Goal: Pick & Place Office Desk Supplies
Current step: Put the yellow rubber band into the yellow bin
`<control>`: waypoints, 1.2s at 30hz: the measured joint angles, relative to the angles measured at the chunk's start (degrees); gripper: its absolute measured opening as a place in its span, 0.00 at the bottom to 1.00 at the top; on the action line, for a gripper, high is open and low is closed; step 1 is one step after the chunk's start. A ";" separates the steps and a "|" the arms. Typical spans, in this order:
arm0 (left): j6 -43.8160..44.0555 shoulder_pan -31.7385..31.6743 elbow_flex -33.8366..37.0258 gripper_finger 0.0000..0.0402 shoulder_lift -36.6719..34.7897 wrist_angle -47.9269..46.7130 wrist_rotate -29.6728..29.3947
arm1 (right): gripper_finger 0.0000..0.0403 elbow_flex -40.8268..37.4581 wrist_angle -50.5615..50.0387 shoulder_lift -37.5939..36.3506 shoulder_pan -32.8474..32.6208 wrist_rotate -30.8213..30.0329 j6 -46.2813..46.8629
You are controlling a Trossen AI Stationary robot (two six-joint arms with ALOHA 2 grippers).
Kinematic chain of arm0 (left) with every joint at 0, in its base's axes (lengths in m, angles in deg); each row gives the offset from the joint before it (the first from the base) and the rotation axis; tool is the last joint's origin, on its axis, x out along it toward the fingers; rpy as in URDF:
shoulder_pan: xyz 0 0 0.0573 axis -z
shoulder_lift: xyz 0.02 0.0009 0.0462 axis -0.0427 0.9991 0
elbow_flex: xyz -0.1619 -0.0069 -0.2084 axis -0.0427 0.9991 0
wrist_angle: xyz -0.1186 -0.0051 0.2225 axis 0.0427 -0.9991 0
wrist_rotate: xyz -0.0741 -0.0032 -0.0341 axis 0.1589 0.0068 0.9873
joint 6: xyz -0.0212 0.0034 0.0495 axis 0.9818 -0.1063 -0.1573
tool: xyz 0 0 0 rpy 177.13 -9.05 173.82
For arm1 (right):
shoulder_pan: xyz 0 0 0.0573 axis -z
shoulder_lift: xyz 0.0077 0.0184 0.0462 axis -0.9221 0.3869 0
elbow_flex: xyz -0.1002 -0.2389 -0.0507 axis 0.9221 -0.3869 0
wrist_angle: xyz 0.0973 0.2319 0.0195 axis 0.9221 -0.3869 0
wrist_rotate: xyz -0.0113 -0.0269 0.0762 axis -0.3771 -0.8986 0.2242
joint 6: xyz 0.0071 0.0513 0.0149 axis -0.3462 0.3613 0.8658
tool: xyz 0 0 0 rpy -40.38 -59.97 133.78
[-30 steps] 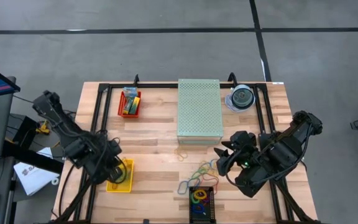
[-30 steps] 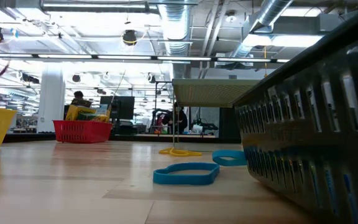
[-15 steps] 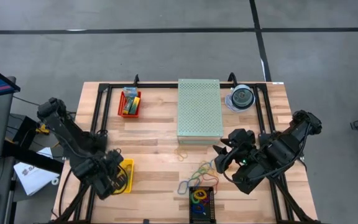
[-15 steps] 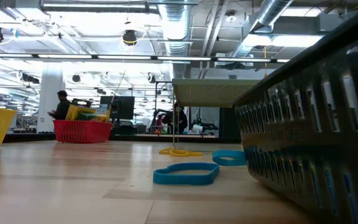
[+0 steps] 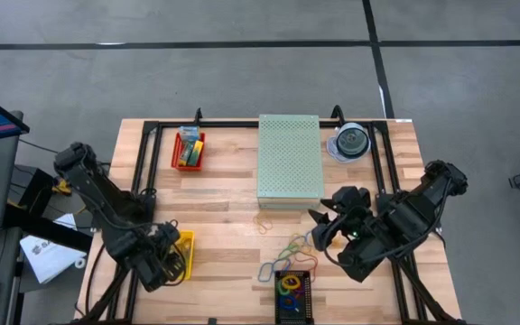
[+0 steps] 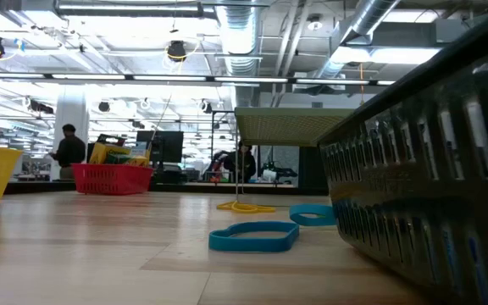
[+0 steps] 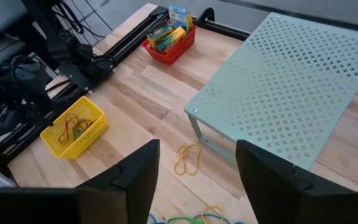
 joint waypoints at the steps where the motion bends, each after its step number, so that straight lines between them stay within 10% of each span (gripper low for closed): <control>1: -1.24 -0.19 0.00 0.53 -0.85 1.11 -1.83 | 0.53 0.00 0.00 0.00 0.03 -0.34 0.01; 10: -30.80 -9.93 -0.02 0.51 -6.96 20.39 -13.67 | 0.57 0.00 0.04 0.00 -0.70 -1.08 0.20; 15: -58.87 -22.93 -0.05 0.43 -5.06 37.96 -4.85 | 0.56 0.00 0.04 0.00 -1.79 -1.03 0.73; 21: -69.21 -36.34 -0.09 0.37 1.86 42.68 9.08 | 0.56 0.00 0.02 0.00 -3.65 -0.62 3.17; 36: -96.56 -38.48 -0.61 0.38 24.51 54.70 11.90 | 0.56 0.00 0.02 0.00 -5.38 1.12 3.21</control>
